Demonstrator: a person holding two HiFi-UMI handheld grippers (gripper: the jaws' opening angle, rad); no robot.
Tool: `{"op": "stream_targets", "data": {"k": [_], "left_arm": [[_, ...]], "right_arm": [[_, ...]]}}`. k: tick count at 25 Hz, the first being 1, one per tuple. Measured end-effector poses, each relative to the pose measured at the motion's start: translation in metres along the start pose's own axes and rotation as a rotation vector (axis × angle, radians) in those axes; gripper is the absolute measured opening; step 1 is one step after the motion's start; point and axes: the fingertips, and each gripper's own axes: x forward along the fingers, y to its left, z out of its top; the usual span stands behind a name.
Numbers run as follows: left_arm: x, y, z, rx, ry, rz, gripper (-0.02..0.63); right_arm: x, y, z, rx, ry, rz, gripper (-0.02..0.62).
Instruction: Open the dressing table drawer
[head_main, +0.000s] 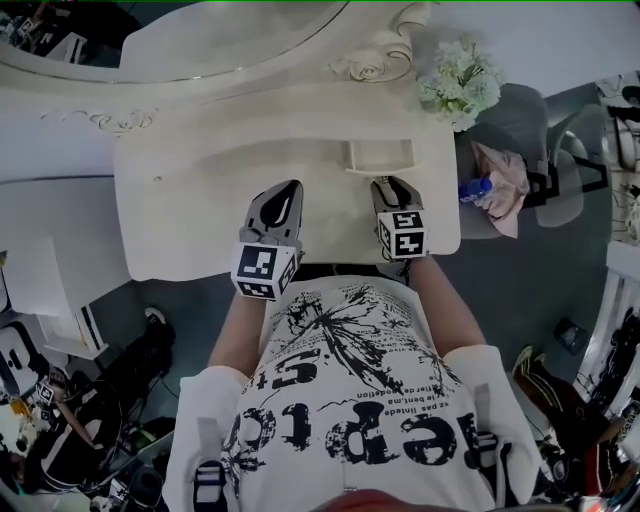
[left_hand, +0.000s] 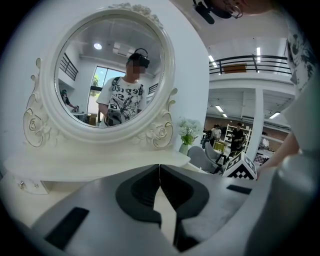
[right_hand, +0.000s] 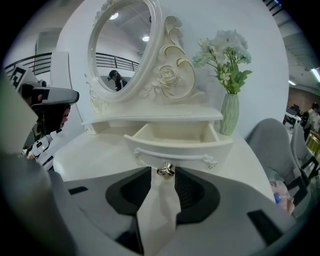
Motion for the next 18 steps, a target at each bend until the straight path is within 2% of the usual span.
{"op": "stream_targets", "data": {"k": [5, 11, 18], "left_arm": [[0.001, -0.002, 0.007, 0.009, -0.020, -0.006, 0.020], [0.005, -0.004, 0.028, 0.028, -0.057, -0.007, 0.020], [0.001, -0.008, 0.057, 0.065, -0.117, -0.003, 0.020]], "right_arm": [[-0.029, 0.001, 0.035, -0.055, -0.070, -0.069, 0.141], [-0.063, 0.012, 0.103, -0.010, -0.231, -0.021, 0.136], [-0.098, 0.012, 0.159, -0.017, -0.411, -0.018, 0.046]]}}
